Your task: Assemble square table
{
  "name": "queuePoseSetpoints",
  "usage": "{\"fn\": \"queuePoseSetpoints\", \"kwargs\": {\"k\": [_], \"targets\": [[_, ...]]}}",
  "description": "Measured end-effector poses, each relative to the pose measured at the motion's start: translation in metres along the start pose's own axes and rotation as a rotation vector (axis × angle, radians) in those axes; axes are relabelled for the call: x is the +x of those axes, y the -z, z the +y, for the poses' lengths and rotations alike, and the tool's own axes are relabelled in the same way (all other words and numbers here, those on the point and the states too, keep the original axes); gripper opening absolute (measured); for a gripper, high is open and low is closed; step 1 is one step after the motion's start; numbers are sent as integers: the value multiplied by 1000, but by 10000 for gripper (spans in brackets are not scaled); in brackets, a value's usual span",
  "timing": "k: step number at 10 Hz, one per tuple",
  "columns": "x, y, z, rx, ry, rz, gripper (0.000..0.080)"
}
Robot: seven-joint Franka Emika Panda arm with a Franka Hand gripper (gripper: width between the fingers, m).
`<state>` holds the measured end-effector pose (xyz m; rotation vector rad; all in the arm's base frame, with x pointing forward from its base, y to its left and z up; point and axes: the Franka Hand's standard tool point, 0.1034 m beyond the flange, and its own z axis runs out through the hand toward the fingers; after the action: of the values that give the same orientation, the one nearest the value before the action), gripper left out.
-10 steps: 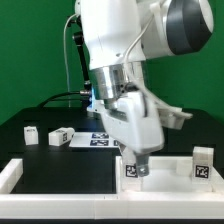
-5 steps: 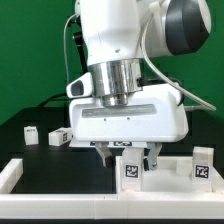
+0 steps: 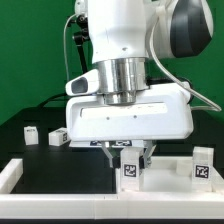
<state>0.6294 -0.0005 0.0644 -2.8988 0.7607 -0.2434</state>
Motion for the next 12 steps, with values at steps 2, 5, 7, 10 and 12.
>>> {"fn": "queuePoseSetpoints", "kwargs": {"k": [2, 5, 7, 10, 12], "targets": [[1, 0, 2, -1, -142, 1, 290], [2, 1, 7, -22, -546, -39, 290], [3, 2, 8, -63, -869, -114, 290], [-1, 0, 3, -91, -1267, -148, 290], [-1, 0, 2, -108, -1420, -142, 290]]}}
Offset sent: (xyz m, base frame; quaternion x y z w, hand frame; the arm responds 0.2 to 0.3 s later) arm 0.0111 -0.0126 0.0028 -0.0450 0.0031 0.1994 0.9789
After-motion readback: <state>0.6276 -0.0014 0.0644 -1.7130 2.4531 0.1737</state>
